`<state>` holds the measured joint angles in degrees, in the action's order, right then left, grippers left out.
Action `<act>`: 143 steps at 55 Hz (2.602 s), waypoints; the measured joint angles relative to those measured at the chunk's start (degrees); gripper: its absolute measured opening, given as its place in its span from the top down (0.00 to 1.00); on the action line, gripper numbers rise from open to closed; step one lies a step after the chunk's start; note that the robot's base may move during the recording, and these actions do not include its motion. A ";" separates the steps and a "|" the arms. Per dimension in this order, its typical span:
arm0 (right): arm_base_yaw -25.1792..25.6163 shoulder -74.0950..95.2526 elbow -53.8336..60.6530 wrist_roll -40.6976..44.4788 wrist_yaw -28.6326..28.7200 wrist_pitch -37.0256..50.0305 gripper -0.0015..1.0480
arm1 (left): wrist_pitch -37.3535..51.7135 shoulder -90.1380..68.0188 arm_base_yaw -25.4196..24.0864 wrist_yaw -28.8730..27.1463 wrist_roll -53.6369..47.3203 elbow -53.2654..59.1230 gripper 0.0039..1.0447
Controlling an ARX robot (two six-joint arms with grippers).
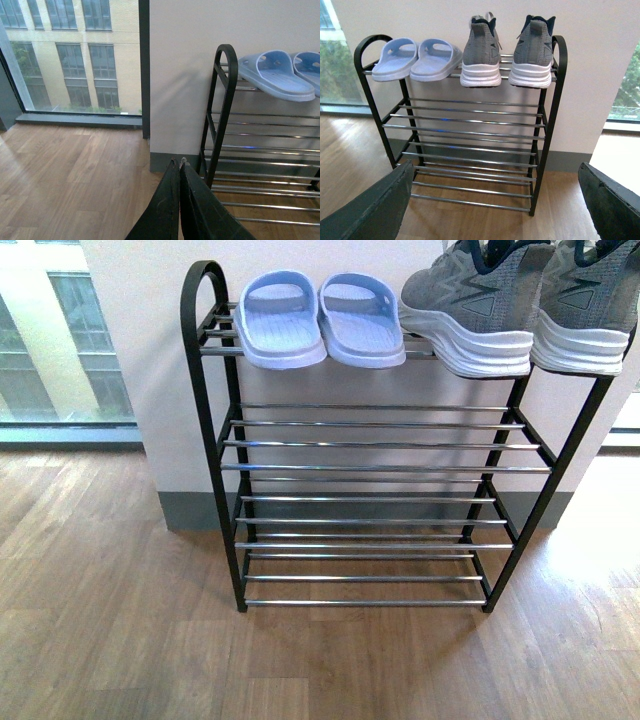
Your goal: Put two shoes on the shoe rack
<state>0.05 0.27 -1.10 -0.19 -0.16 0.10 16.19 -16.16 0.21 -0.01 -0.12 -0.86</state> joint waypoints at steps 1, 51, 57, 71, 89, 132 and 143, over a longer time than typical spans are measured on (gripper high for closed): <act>0.00 0.00 0.00 0.00 0.02 0.00 0.09 | -0.39 0.33 0.00 0.02 0.00 0.00 0.99; 0.00 0.00 0.00 0.00 0.11 0.00 0.09 | -16.20 15.26 -0.04 0.00 0.02 0.00 0.54; 0.00 0.00 0.00 0.00 0.11 0.00 0.09 | -16.20 15.26 -0.04 0.00 0.02 0.00 0.35; 0.00 0.00 0.00 0.00 0.13 -0.02 0.09 | -16.20 15.26 -0.04 0.00 0.00 0.00 0.09; 0.00 0.00 0.00 0.00 0.13 -0.02 0.09 | -16.20 15.26 -0.04 0.00 0.00 0.00 0.09; 0.00 0.00 0.00 0.00 0.15 -0.02 0.09 | -16.22 15.26 -0.04 0.00 0.00 0.00 0.09; 0.00 0.00 0.00 0.00 0.15 -0.02 0.09 | -16.22 15.26 -0.04 0.00 0.00 0.00 0.09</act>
<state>0.05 0.27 -1.10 -0.19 -0.01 0.08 -0.03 -0.91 0.16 -0.01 -0.12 -0.86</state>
